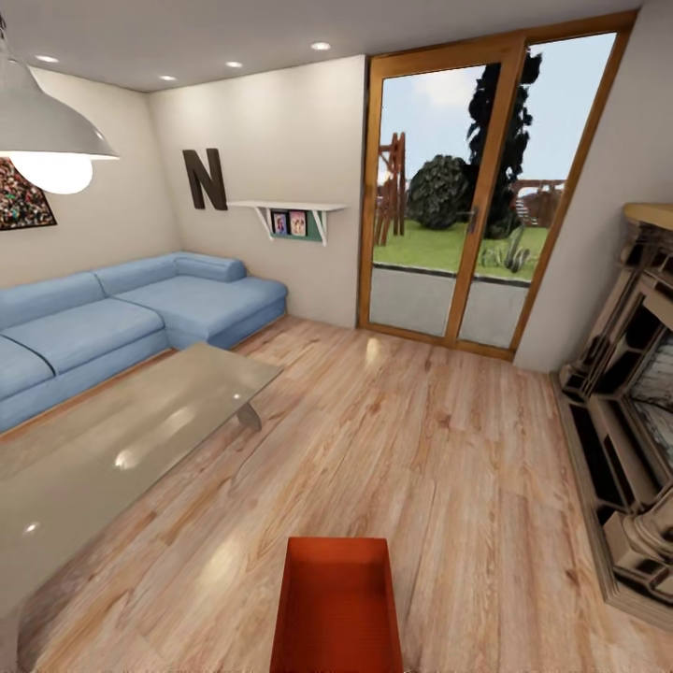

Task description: Move the two storage containers from the living room to the garage. In the garage, place one container on the floor and stack the other container on top of it (either order is fine).

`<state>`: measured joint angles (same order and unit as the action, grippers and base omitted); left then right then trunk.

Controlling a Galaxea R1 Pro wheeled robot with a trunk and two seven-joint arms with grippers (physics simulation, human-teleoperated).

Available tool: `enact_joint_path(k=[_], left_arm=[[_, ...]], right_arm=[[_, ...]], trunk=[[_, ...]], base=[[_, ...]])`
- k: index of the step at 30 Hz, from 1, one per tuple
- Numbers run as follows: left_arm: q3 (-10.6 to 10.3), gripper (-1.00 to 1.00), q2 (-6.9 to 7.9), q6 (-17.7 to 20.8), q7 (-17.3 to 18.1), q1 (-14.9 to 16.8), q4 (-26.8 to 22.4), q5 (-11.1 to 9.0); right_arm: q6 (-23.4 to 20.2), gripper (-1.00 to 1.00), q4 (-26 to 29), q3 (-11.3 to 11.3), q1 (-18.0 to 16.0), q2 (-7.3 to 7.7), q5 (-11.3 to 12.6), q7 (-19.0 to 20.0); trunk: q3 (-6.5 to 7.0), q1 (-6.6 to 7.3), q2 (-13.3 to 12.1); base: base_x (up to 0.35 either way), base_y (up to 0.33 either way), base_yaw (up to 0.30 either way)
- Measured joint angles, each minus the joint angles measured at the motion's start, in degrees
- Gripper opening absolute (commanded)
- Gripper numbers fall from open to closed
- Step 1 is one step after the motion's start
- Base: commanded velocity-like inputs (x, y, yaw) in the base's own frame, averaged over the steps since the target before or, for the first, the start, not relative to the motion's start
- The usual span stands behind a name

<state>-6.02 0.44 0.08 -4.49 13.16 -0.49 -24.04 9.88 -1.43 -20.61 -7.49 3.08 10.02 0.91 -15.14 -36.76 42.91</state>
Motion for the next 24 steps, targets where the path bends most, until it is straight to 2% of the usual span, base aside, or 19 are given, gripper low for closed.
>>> enact_joint_path(k=[24], left_arm=[[-0.01, 1.0, 0.0, 0.0, 0.0, 0.0, 0.0, -0.01]], right_arm=[[0.06, 1.0, 0.08, 0.17, 0.0, 0.01, -0.2, 0.59]], trunk=[[-2.23, 0.0, 0.0]], base=[[0.0, 0.0, 0.0]])
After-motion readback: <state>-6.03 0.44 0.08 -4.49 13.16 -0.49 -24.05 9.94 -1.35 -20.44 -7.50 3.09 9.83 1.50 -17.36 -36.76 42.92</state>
